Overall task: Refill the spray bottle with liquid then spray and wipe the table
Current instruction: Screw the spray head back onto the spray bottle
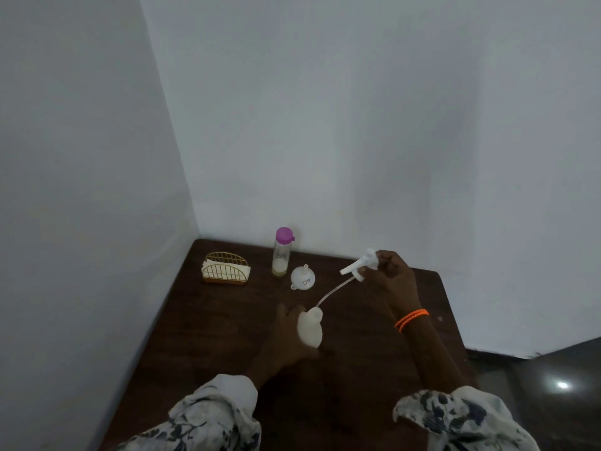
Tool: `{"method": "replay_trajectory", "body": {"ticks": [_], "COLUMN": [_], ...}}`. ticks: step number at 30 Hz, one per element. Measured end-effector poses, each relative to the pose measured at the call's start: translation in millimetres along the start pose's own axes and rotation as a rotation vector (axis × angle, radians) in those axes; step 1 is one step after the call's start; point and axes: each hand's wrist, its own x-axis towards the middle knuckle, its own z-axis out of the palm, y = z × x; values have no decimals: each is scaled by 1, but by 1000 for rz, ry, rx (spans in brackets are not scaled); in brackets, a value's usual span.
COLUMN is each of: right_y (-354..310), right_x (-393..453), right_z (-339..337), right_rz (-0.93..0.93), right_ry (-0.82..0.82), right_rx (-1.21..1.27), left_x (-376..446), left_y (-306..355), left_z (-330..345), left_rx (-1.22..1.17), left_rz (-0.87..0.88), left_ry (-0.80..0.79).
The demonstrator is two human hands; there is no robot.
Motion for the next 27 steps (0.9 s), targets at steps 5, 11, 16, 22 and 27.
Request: {"method": "replay_trajectory", "body": {"ticks": [5, 11, 16, 22, 27], "right_y": [-15, -12, -5, -6, -6], "right_x": [-24, -47, -58, -61, -56], "right_z": [8, 29, 50, 63, 60], "right_rz": [-182, -271, -258, -243, -176], "right_ry": [-135, -165, -162, -99, -258], "right_rx": [-268, -443, -530, -536, -558], "left_x": [3, 1, 0, 0, 0], "left_y": [9, 18, 28, 34, 32], "left_z": [-5, -9, -8, -12, -15], "left_rx": [0, -3, -15, -25, -21], "left_rz": [-36, -21, 41, 65, 83], "left_ry": [41, 88, 133, 155, 177]}}
